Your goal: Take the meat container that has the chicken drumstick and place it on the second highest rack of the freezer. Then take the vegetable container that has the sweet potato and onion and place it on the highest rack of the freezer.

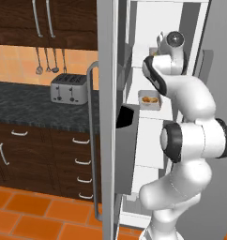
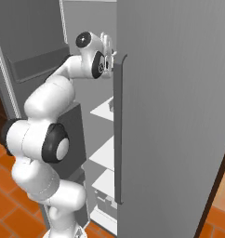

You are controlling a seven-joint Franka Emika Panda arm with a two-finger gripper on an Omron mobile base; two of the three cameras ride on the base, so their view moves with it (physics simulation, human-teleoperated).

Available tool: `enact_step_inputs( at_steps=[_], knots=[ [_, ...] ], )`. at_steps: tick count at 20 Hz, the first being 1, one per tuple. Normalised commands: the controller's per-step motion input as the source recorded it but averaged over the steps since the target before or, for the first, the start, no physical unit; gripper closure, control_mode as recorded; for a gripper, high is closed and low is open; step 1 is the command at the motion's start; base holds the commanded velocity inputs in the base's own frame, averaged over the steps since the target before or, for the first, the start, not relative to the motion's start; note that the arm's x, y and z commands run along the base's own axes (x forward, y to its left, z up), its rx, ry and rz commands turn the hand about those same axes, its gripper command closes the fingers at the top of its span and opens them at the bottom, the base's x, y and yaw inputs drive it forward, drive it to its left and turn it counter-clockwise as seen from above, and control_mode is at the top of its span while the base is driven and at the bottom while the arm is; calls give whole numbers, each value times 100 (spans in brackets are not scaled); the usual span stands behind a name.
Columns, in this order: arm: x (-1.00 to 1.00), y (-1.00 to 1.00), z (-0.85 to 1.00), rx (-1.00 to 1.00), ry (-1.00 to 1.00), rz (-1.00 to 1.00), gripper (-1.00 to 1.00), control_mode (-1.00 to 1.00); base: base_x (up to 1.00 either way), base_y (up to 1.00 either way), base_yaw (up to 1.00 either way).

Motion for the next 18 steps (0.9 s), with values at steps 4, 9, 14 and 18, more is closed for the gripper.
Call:
enact_step_inputs(
  at_steps=[4, 9, 14, 18],
  knots=[
    [-98, 5, 84, -9, -1, 4, -100, -100, 0, 0, 0],
    [-100, 0, 1, -14, 10, 0, -100, -100, 0, 0, 0],
    [-100, 30, -34, -17, 2, 1, -100, -100, 0, 0, 0],
    [-100, 1, -8, -1, -13, 3, -100, -100, 0, 0, 0]
  ],
)
